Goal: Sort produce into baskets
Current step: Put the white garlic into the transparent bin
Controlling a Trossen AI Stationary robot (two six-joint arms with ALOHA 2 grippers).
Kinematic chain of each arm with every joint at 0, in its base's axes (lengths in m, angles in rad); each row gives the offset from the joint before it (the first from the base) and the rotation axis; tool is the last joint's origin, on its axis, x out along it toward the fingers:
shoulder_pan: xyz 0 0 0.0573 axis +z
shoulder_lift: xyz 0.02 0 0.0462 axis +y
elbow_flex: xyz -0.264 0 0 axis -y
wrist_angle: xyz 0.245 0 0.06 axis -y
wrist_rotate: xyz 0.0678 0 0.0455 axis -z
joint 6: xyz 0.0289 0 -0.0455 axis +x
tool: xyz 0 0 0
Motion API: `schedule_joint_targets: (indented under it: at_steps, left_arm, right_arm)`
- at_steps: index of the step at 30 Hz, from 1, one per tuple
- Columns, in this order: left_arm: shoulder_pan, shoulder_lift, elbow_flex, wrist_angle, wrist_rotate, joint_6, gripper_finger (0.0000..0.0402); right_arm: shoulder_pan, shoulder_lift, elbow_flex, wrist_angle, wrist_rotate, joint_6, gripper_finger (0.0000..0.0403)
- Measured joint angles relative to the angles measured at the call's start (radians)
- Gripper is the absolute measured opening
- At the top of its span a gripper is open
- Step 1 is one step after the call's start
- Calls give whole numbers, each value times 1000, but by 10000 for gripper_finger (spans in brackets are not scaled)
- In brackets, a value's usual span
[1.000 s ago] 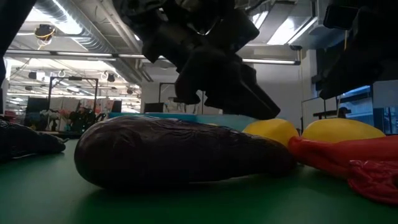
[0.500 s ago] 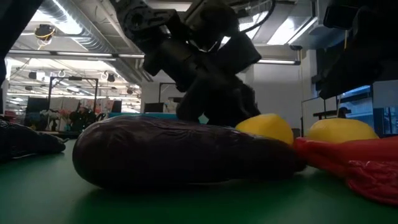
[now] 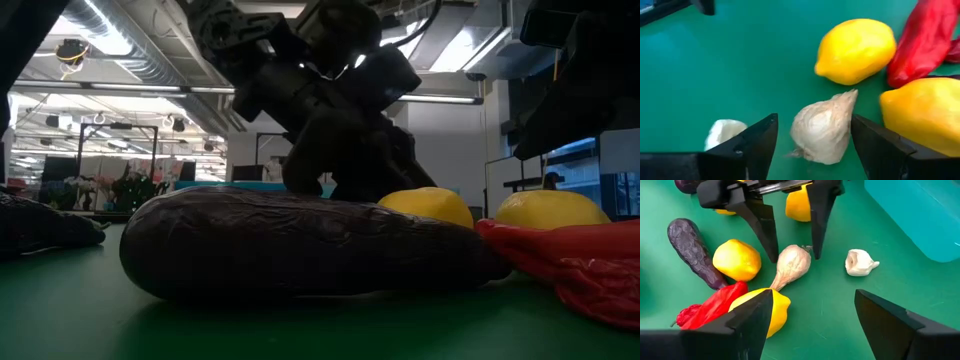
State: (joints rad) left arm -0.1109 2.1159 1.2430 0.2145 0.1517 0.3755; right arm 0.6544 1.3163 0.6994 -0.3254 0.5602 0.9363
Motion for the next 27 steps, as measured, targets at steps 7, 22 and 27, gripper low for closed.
schedule_joint_targets:
  at_steps: [7,22,27]
  left_arm:
    - [2,0,0,0,46,-5,203]
    - [2,45,2,21,41,-44,204]
    - [2,45,1,21,40,-40,192]
  right_arm:
    - [0,0,0,0,1,0,280]
    - [0,0,0,-2,1,1,280]
    - [0,0,0,-2,2,1,280]
